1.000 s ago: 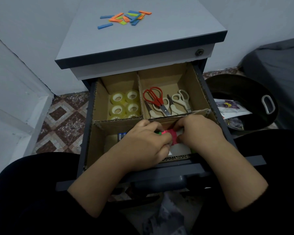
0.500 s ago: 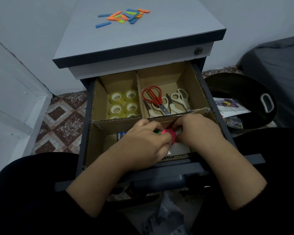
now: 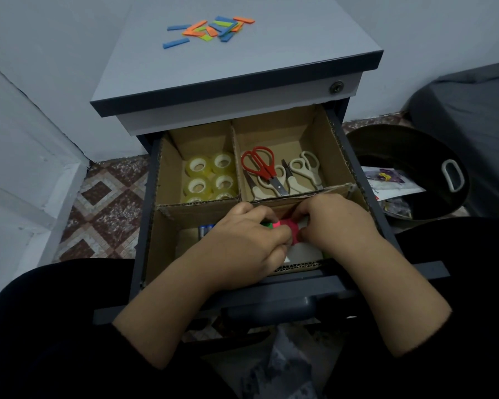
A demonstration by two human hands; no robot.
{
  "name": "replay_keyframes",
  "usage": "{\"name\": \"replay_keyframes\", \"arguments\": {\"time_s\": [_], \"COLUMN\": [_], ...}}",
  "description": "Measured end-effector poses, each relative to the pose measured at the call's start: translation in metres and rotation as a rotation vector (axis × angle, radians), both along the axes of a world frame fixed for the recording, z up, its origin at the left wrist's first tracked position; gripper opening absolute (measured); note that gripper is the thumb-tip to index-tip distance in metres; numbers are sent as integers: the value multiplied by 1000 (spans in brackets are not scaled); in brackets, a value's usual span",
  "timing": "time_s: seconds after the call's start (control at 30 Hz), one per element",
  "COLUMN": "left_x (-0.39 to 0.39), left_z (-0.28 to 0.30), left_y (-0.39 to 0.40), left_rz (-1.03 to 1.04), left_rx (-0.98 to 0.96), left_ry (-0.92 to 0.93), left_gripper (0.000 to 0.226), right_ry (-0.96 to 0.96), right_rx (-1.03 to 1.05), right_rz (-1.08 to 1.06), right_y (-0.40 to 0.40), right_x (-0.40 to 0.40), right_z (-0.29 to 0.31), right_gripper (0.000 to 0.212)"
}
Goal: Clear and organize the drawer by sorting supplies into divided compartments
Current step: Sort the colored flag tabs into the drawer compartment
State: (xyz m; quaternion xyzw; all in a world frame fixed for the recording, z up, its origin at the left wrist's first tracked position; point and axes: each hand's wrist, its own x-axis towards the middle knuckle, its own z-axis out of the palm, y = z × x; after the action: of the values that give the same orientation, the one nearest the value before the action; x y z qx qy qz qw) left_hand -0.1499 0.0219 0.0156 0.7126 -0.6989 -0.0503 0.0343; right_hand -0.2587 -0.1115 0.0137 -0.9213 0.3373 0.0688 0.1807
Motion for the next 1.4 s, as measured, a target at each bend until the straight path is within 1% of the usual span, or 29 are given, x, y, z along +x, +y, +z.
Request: {"name": "replay_keyframes", "arguments": {"time_s": [0.33,0.47,0.53,0.7,0.83,1.1,1.23,1.33,1.4], "left_x": [0,1,1,0,-1,0,-2,-3,-3], "left_z": [-1,-1,-1,-1,3,1,5,9,11], "left_y": [0,1,2,2,2,2,2,3,4], "left_rz": [4,59,96,94,68,66,89,77,46], "left_rx": [-62,30,40,24,22,-14,73,93,99], "left_ry": [-40,48,83,51,27,-10,63,103,95], "left_gripper": [33,46,49,45,48,35,46,48,48], "right_ry": [-5,-7,-11,-17,0,-4,-9,-10,-11], "right_rx": [0,10,20,27,25,26,29,24,19], "right_rz": [3,-5,-10,-16,-14,-11,-11,-12,-12], "right_y": [0,-1,-1,-1,-1,-1,-1,-1,0], "right_x": [1,0,0,0,1,1,0,0,0], "right_z": [0,0,1,1,0,0,1,1,2], "right_gripper": [32,30,30,31,30,31,30,31,31]}}
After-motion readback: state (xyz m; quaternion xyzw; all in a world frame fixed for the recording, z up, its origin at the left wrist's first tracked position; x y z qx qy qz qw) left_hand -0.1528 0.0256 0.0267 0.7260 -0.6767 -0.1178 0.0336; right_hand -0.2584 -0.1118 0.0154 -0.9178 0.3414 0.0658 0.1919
